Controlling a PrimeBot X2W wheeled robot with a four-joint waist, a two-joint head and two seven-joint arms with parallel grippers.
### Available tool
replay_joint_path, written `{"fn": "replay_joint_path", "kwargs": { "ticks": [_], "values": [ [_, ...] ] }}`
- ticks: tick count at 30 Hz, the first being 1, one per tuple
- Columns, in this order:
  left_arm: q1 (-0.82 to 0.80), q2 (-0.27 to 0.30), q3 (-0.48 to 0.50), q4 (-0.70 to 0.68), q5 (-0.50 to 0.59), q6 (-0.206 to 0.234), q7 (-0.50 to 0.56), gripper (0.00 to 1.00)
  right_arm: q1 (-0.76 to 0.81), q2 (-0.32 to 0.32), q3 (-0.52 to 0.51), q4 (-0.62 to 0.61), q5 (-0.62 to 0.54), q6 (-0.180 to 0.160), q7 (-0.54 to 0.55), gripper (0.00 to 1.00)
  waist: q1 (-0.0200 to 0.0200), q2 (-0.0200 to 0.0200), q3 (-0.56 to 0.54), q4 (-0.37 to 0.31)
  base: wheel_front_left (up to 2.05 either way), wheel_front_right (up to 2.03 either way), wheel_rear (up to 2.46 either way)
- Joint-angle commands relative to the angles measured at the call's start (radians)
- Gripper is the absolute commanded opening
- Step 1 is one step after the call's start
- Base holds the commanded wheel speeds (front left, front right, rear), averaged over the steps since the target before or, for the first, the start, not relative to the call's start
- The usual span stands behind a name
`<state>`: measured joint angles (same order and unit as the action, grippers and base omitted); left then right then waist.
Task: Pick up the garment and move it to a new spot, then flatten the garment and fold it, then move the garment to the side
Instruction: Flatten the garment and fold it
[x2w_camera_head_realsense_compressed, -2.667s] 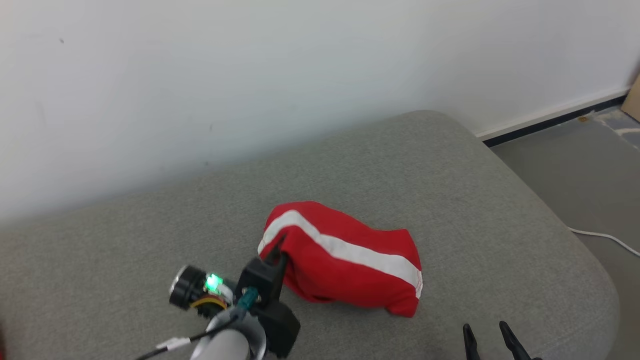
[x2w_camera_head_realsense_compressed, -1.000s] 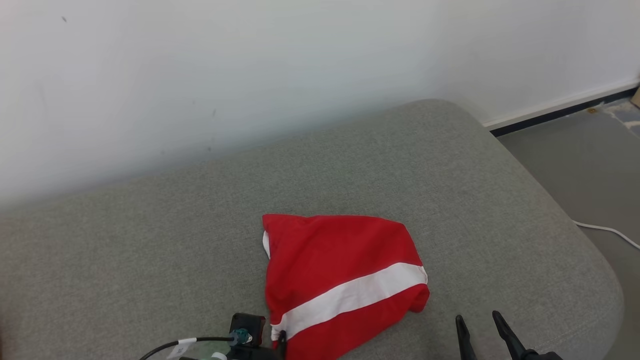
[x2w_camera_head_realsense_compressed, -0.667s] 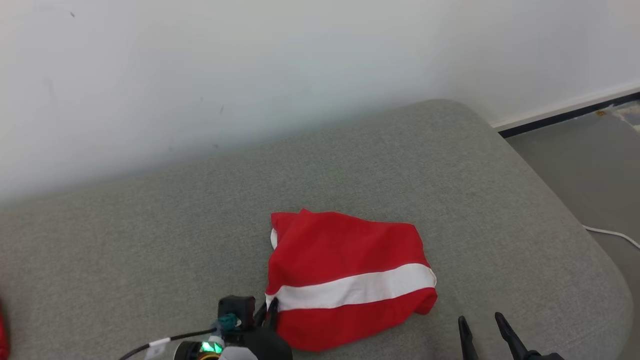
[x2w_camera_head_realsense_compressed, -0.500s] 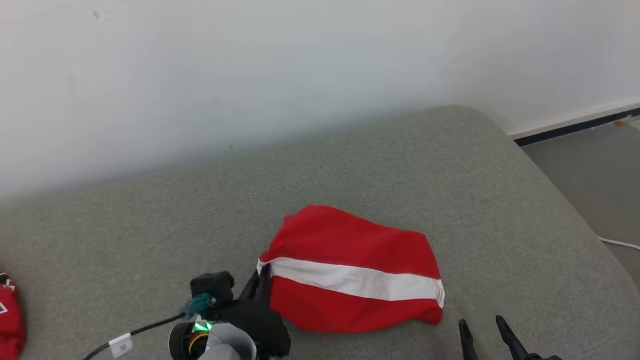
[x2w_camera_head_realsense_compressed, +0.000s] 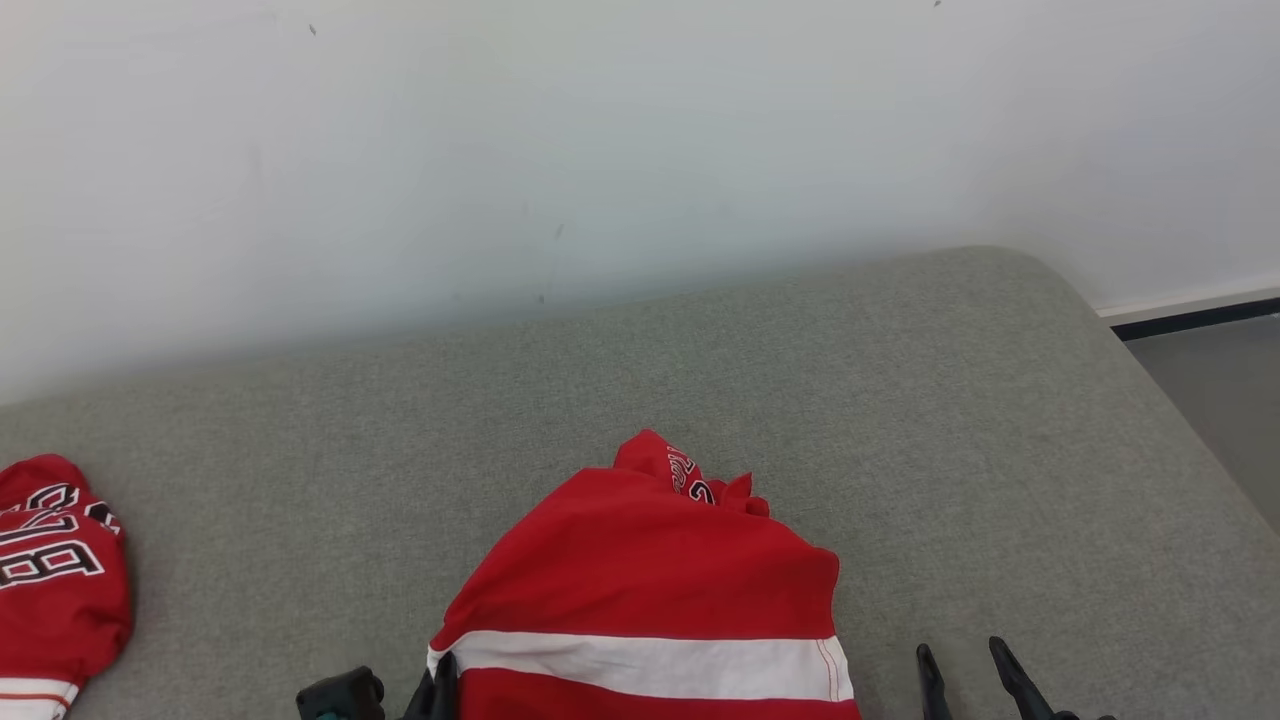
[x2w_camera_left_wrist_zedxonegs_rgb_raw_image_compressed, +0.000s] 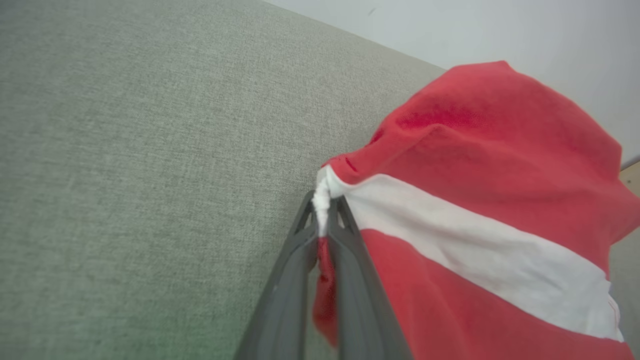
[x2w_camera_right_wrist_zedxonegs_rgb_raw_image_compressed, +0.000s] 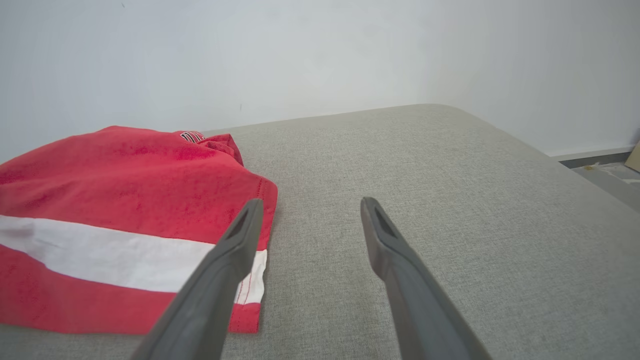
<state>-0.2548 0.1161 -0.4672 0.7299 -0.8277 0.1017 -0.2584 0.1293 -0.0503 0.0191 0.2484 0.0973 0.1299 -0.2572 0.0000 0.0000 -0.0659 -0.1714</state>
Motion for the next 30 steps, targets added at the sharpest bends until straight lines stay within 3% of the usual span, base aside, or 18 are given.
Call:
{"fn": "replay_joint_path", "kwargs": {
  "ticks": [1,7,12,18,24,25,26,27,30],
  "values": [
    [0.012,-0.005,0.000,0.001,-0.002,0.002,-0.005,0.00,0.007,0.000,0.006,0.001,-0.004,0.002,0.000,1.00,0.0000,0.0000,0.000,0.012,0.00,0.00,0.00],
    [0.007,-0.015,-0.023,0.002,0.019,-0.002,-0.005,0.00,-0.022,0.000,0.004,0.029,0.008,0.002,0.061,1.00,0.0000,0.0000,0.001,0.034,0.00,0.00,0.00],
    [-0.011,-0.024,-0.043,0.014,0.039,0.002,-0.006,0.00,-0.091,0.000,0.022,0.106,-0.015,0.002,0.227,1.00,0.0000,0.0000,0.010,0.049,0.00,0.00,0.00],
    [-0.022,-0.029,-0.055,0.027,0.050,-0.002,-0.006,0.00,-0.177,0.000,0.021,0.213,-0.033,0.002,0.349,1.00,0.0000,0.0000,0.031,0.069,0.00,0.00,0.00],
    [-0.037,-0.034,-0.065,0.039,0.058,-0.004,-0.006,0.00,-0.242,-0.001,0.069,0.324,-0.040,0.002,0.406,1.00,0.0000,0.0000,0.049,0.102,0.00,0.00,0.00],
    [-0.036,-0.034,-0.066,0.040,0.058,-0.006,-0.006,0.00,-0.248,-0.001,0.071,0.336,-0.045,0.002,0.411,0.49,0.0000,0.0000,0.051,0.106,0.00,0.00,0.00],
    [-0.036,-0.034,-0.067,0.041,0.057,-0.008,-0.006,0.00,-0.253,0.000,0.074,0.345,-0.052,0.002,0.418,0.21,0.0000,0.0000,0.051,0.109,0.00,0.00,0.00],
    [-0.036,-0.035,-0.067,0.041,0.057,-0.010,-0.006,0.00,-0.257,0.000,0.072,0.354,-0.062,0.002,0.423,0.00,0.0000,0.0000,0.051,0.113,0.00,0.00,0.00],
    [-0.042,-0.036,-0.065,0.032,0.059,-0.019,-0.007,0.00,-0.282,-0.002,0.029,0.344,-0.097,0.001,0.401,0.00,0.0000,0.0000,0.051,0.119,0.00,0.00,0.00]
  ]
}}
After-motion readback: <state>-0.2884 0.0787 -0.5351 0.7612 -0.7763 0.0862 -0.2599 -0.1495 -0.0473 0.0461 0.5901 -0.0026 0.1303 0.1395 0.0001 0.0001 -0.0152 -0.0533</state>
